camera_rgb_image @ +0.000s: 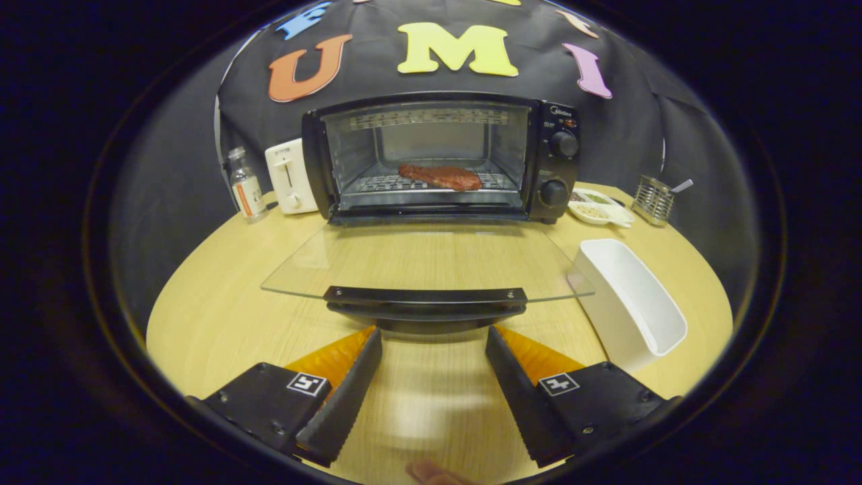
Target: Open the toaster oven, put the food inside, and close the toaster oven door.
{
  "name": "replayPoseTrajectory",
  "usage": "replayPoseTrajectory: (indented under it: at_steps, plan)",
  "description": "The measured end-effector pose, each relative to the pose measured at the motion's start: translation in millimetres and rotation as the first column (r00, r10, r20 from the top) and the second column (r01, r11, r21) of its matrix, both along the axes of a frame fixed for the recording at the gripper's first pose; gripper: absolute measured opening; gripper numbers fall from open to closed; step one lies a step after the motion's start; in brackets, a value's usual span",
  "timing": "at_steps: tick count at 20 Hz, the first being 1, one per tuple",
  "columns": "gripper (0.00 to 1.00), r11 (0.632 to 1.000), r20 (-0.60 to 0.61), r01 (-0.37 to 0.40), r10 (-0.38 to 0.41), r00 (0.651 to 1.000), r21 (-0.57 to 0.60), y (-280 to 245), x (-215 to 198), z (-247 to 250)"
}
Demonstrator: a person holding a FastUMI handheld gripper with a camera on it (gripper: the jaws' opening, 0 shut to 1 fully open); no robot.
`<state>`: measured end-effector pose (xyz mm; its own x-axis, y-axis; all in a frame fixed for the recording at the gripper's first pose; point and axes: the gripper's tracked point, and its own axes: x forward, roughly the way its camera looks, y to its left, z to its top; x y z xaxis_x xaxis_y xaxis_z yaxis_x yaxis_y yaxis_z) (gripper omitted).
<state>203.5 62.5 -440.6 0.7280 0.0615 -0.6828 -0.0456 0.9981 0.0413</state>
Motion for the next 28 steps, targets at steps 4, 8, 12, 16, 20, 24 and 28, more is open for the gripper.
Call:
replayPoseTrajectory:
  at_steps: [4, 8, 12, 16, 20, 24, 28]
  plan:
    - [0.99, 0.999, 0.028, -0.013, 0.012, 1.0, 0.031, 6, 4, 16]
    - [1.0, 0.998, 0.104, 0.024, -0.018, 0.994, -0.052, -8, 24, 34]
    - [0.99, 0.999, 0.118, 0.054, -0.053, 0.992, -0.003, -11, 42, 45]
    - [1.0, 0.998, 0.131, 0.059, -0.058, 0.99, 0.0, -14, 59, 51]
    - [0.99, 0.999, 0.179, 0.028, -0.024, 0.983, -0.021, -5, 77, 71]
    - [0.99, 0.999, 0.225, 0.006, 0.004, 0.974, -0.044, 2, 91, 96]
    - [0.99, 0.999, 0.26, 0.002, 0.009, 0.965, -0.043, 6, 109, 114]
